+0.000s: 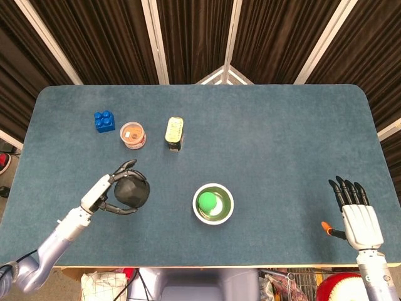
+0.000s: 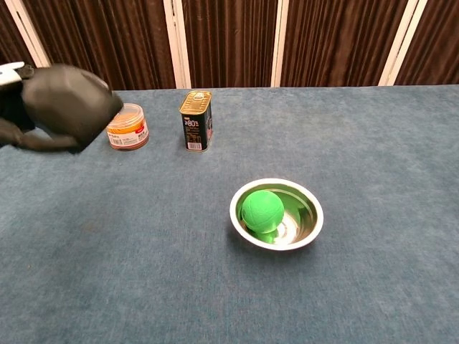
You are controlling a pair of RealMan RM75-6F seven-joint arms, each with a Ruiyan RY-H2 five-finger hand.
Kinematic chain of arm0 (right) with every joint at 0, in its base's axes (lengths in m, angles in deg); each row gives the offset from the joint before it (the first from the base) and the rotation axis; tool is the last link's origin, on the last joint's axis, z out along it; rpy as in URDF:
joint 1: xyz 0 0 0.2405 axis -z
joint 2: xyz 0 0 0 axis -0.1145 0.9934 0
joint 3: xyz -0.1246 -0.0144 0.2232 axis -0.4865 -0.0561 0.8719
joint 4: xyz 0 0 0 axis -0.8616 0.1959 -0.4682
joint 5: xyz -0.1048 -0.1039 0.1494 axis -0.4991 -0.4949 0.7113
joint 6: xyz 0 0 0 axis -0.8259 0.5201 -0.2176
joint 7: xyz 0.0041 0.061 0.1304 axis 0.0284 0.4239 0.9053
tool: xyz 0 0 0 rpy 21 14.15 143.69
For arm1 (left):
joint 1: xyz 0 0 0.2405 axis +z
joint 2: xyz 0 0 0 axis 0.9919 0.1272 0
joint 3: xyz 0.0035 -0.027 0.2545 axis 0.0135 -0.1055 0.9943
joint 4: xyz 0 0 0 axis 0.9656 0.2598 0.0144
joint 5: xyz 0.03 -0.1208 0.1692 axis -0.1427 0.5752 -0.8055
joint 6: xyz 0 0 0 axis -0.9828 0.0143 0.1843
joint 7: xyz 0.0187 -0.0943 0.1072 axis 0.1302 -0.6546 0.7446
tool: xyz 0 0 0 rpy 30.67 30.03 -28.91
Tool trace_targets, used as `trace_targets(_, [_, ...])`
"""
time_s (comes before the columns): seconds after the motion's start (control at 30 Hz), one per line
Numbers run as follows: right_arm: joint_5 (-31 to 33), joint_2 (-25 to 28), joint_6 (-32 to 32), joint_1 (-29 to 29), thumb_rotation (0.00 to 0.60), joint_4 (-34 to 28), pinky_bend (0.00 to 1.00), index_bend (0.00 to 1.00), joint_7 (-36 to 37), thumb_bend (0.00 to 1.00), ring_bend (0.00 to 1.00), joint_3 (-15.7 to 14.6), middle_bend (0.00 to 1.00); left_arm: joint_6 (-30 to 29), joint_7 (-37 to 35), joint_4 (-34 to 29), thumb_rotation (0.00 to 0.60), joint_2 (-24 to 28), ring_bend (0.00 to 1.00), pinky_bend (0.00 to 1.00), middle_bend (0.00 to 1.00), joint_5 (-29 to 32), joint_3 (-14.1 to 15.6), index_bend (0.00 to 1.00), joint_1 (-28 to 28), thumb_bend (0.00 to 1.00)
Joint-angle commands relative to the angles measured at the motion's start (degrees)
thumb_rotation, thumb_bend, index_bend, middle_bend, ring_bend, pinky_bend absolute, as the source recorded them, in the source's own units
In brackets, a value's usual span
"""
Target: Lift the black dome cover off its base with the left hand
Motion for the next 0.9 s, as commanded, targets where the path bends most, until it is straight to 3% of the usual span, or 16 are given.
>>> trace_targets(0.03, [-0.2,0.2,0.5,0.2,0.600,-1.0,0.00,0.03,-0.5,0.18,0.02,-0.1,0.00,-11.4,69.4,14.6,0.600,-10.4,0.02,0.00,0.47,-2.7,-2.1,0.49,3.7,0.42])
trace_targets(0.37, [0.1,0.3,0.3,0.1,0.600,-1.8,0.00,0.03,-1.3,0.19,0.02,0.1,0.00,-6.7,61.4,10.1,0.600,-8.4,0.02,0.00,0.47,1.4,-1.5,0.49,3.0,0.42])
trace_targets(0.77, [0.4,0.2,0.1,0.0,0.600,-1.5,0.00,0.03,-1.3,0.19,0.02,0.2,0.00,6.3,38.0,2.4,0.600,-5.2,0.02,0.00,0.46,12.0,-1.6,0.49,1.9,0.41])
trace_targets(0.9, [0.1,0.3,0.1,0.0,0.600,-1.4,0.00,0.03,-1.1,0.18,0.02,0.1,0.00,8.7,35.0,1.3,0.600,-4.4,0.02,0.00,0.46,13.4,-1.8,0.49,1.3,0.41])
